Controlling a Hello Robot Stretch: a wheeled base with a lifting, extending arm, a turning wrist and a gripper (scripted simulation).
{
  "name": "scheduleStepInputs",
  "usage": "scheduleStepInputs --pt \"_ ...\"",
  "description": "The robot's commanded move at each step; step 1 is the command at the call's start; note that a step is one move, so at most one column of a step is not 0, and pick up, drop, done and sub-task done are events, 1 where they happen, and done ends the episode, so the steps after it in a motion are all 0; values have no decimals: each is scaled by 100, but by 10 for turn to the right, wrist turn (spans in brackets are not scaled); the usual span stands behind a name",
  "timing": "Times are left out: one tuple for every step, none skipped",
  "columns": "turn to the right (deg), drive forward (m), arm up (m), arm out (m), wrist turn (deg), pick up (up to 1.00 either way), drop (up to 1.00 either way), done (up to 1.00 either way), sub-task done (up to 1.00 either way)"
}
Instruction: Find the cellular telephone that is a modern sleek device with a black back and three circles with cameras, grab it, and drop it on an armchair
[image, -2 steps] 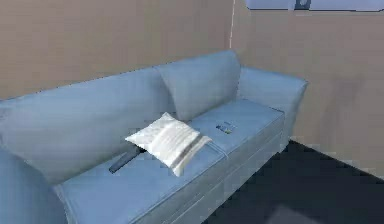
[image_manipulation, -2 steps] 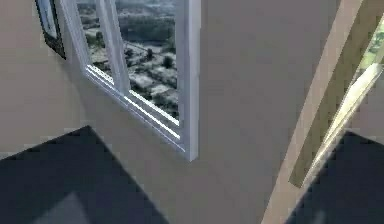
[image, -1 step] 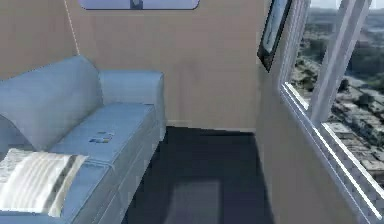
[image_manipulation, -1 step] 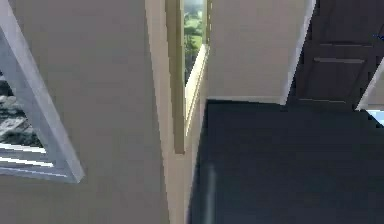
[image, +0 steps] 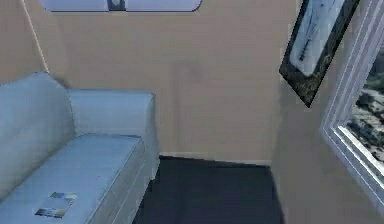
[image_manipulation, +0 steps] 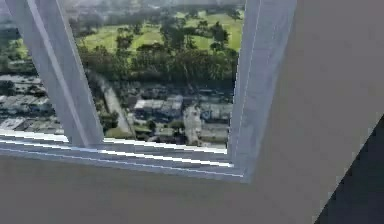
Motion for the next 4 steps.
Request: scheduleStepInputs --pt "-450 0 0 0 0 0 0 0 0" --pt "-450 0 0 0 0 0 0 0 0" --pt "-390 0 0 0 0 0 0 0 0" --pt "-30 0 0 0 0 0 0 0 0"
